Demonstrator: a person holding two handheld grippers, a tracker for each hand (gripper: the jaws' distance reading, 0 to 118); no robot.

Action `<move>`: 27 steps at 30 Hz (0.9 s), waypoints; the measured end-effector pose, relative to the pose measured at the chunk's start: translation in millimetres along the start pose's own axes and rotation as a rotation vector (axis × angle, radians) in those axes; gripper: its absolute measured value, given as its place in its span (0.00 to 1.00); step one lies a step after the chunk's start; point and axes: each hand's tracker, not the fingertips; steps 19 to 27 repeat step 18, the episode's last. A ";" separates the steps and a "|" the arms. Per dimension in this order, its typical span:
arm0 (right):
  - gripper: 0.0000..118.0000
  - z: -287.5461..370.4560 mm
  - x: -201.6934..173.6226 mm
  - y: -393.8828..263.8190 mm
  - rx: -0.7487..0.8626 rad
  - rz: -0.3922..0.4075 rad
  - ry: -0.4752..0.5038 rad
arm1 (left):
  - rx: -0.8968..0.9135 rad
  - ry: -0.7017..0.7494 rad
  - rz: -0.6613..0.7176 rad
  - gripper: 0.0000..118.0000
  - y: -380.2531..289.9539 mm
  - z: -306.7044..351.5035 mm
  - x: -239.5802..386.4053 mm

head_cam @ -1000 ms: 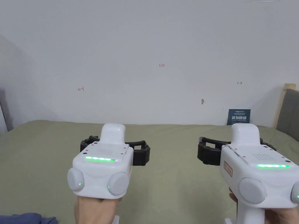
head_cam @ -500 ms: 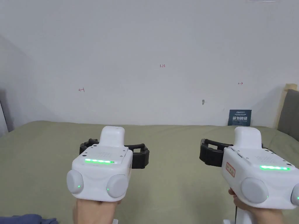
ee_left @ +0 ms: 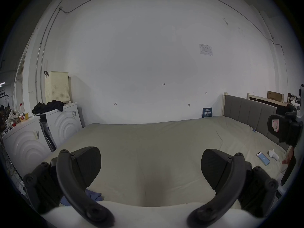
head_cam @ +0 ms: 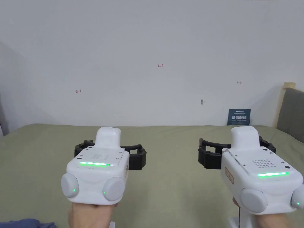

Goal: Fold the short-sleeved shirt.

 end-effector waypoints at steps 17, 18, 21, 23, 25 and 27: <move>1.00 1.3 2.7 1.8 -0.008 0.013 0.001 | 0.015 0.019 0.007 1.00 0.0 4.0 -4.9; 1.00 1.2 3.3 1.8 -0.009 0.010 0.000 | 0.016 0.019 0.008 1.00 -0.2 4.4 -6.0; 1.00 1.2 3.3 1.8 -0.009 0.010 0.000 | 0.016 0.019 0.008 1.00 -0.2 4.4 -6.0; 1.00 1.2 3.3 1.8 -0.009 0.010 0.000 | 0.016 0.019 0.008 1.00 -0.2 4.4 -6.0; 1.00 1.2 3.3 1.8 -0.009 0.010 0.000 | 0.016 0.019 0.008 1.00 -0.2 4.4 -6.0; 1.00 1.2 3.3 1.8 -0.009 0.010 0.000 | 0.016 0.019 0.008 1.00 -0.2 4.4 -6.0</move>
